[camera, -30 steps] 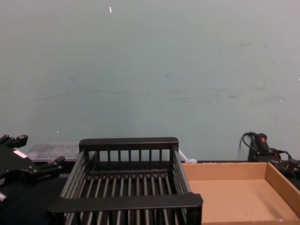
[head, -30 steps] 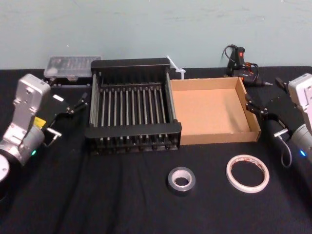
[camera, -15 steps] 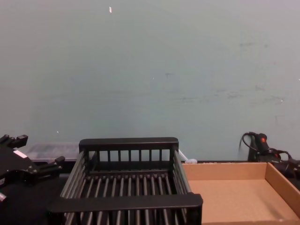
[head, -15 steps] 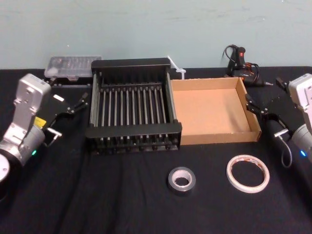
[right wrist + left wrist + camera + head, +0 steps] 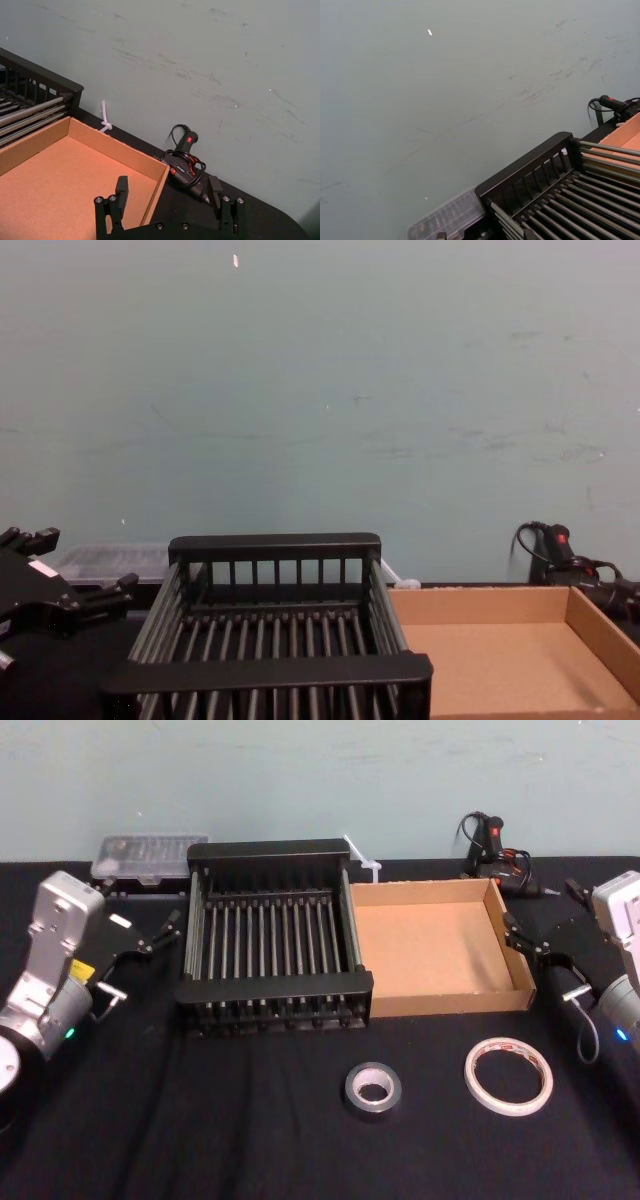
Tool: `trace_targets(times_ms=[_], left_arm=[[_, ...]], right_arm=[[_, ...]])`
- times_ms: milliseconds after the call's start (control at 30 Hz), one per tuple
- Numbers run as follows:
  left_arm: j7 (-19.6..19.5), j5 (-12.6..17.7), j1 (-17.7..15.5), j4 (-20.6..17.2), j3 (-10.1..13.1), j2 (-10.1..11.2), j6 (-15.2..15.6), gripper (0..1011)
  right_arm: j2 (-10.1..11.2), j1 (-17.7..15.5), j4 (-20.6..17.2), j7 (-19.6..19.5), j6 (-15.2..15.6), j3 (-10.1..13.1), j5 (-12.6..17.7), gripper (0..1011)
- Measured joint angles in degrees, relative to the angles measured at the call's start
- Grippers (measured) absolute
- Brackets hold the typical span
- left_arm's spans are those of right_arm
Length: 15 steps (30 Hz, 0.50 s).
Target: Pick up the white tape and place it into the black box , Pick up the silver tape and place it into the brown box.
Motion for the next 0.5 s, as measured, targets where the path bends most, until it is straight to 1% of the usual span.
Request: trace_targets(times_ms=[500], left_arm=[[0.00,0.00,0.00,0.00,0.00,0.00,0.00,1001]], right_arm=[[0.00,0.00,0.00,0.00,0.00,0.00,0.00,1002]])
